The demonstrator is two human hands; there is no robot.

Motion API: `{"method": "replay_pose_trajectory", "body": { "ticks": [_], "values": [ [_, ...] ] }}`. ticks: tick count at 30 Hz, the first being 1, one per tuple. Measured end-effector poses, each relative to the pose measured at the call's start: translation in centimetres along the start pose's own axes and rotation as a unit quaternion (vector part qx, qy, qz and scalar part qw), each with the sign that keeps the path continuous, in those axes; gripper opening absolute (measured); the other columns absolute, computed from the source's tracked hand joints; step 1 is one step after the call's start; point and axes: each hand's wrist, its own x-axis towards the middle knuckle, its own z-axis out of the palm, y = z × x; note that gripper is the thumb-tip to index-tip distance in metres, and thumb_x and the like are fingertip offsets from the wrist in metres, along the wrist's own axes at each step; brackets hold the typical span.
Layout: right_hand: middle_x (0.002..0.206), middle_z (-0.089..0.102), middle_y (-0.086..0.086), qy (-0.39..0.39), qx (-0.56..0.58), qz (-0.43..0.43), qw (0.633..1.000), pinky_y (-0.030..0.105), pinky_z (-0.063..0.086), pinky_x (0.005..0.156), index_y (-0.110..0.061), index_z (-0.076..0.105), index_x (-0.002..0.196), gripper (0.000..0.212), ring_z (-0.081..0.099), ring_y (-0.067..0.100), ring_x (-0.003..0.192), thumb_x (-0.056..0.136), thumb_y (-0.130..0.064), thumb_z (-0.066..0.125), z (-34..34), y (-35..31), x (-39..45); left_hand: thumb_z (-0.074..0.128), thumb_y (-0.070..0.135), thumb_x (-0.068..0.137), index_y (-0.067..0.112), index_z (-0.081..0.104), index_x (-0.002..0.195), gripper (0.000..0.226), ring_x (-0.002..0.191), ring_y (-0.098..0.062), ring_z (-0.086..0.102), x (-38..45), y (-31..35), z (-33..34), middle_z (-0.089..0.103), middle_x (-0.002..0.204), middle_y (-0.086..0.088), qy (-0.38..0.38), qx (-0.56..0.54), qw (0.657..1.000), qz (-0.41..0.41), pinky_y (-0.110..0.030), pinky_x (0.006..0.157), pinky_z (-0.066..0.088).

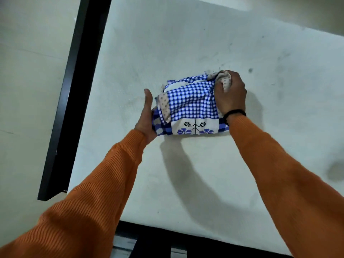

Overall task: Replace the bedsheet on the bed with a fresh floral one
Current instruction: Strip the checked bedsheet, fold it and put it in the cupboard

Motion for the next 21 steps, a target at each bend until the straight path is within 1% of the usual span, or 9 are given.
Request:
{"method": "replay_pose_trajectory", "body": {
  "ticks": [3, 6, 9, 11, 12, 14, 17, 19, 21],
  "values": [
    [0.120, 0.069, 0.001, -0.031, -0.091, 0.053, 0.994, 0.027, 0.044, 0.084, -0.021, 0.061, 0.121, 0.025, 0.063, 0.022, 0.108, 0.101, -0.033, 0.052, 2.5, 2.0, 1.8, 0.067, 0.078, 0.072, 0.026, 0.065, 0.130, 0.078, 0.119, -0.018, 0.067, 0.1, -0.9, 0.0, 0.073, 0.124, 0.003, 0.040, 0.199, 0.976, 0.074, -0.041, 0.104, 0.052],
    [0.128, 0.065, 0.010, -0.057, -0.139, 0.105, 0.983, 0.040, 0.046, 0.095, -0.017, 0.058, 0.125, 0.036, 0.058, 0.033, 0.119, 0.103, -0.043, 0.045, 3.6, 3.6, 3.6, 0.083, 0.048, 0.077, 0.019, 0.077, 0.100, 0.037, 0.092, -0.014, 0.075, 2.0, -1.6, -1.2, 0.079, 0.095, 0.005, 0.177, 0.369, 0.899, 0.154, -0.044, 0.087, 0.061],
    [0.134, 0.057, 0.016, -0.046, -0.172, 0.121, 0.977, 0.041, 0.039, 0.102, -0.013, 0.056, 0.128, 0.047, 0.050, 0.035, 0.126, 0.103, -0.049, 0.040, 4.0, 4.4, 4.9, 0.076, 0.057, 0.075, 0.008, 0.073, 0.074, 0.049, 0.079, -0.027, 0.074, 4.1, -1.4, -1.6, 0.076, 0.081, -0.011, 0.303, 0.401, 0.852, 0.149, -0.047, 0.072, 0.060],
    [0.136, 0.054, 0.016, -0.032, -0.132, 0.113, 0.984, 0.041, 0.034, 0.107, -0.015, 0.054, 0.133, 0.054, 0.046, 0.032, 0.129, 0.101, -0.056, 0.040, 3.7, 5.0, 4.5, 0.066, 0.065, 0.071, 0.016, 0.065, 0.064, 0.050, 0.089, -0.033, 0.070, 5.4, -1.2, -0.7, 0.072, 0.091, -0.019, 0.355, 0.424, 0.824, 0.119, -0.042, 0.076, 0.058],
    [0.137, 0.055, 0.014, -0.030, -0.097, 0.096, 0.990, 0.040, 0.034, 0.109, -0.014, 0.053, 0.135, 0.058, 0.047, 0.030, 0.129, 0.099, -0.059, 0.042, 3.4, 5.5, 3.8, 0.064, 0.065, 0.074, 0.018, 0.064, 0.070, 0.047, 0.098, -0.035, 0.067, 5.8, -1.3, -0.1, 0.069, 0.100, -0.020, 0.372, 0.433, 0.815, 0.099, -0.041, 0.084, 0.056],
    [0.139, 0.057, 0.011, -0.029, -0.039, 0.073, 0.996, 0.036, 0.039, 0.110, -0.014, 0.052, 0.139, 0.067, 0.051, 0.025, 0.128, 0.095, -0.064, 0.050, 2.7, 6.5, 1.5, 0.068, 0.060, 0.084, 0.013, 0.065, 0.104, 0.051, 0.107, -0.033, 0.062, 5.8, -1.5, 1.5, 0.060, 0.117, -0.017, 0.378, 0.405, 0.829, 0.080, -0.043, 0.096, 0.053],
    [0.128, 0.066, 0.004, -0.034, 0.039, 0.151, 0.987, 0.033, 0.052, 0.095, -0.019, 0.060, 0.130, 0.072, 0.062, 0.016, 0.112, 0.085, -0.075, 0.059, 1.3, 7.6, -2.1, 0.080, 0.068, 0.070, 0.017, 0.047, 0.137, 0.091, 0.103, -0.021, 0.066, 4.5, -0.9, 2.4, 0.063, 0.122, -0.002, 0.322, 0.282, 0.901, 0.064, -0.039, 0.096, 0.056],
    [0.120, 0.071, 0.001, -0.070, 0.100, 0.254, 0.959, 0.036, 0.057, 0.092, -0.020, 0.064, 0.127, 0.086, 0.069, 0.016, 0.102, 0.071, -0.085, 0.064, 0.5, 7.8, -3.4, 0.084, 0.074, 0.058, 0.018, 0.062, 0.128, 0.092, 0.094, -0.018, 0.074, 3.4, -0.1, 2.2, 0.075, 0.110, 0.002, 0.272, 0.257, 0.927, 0.031, -0.040, 0.091, 0.060],
    [0.117, 0.075, 0.003, -0.157, 0.169, 0.373, 0.899, 0.048, 0.057, 0.096, -0.021, 0.067, 0.128, 0.099, 0.073, 0.024, 0.102, 0.057, -0.089, 0.073, -0.8, 7.7, -3.9, 0.086, 0.060, 0.070, 0.018, 0.075, 0.107, 0.057, 0.084, -0.020, 0.077, 2.0, 0.7, 2.5, 0.080, 0.095, -0.001, 0.230, 0.262, 0.937, 0.024, -0.041, 0.086, 0.062]
  ]
}}
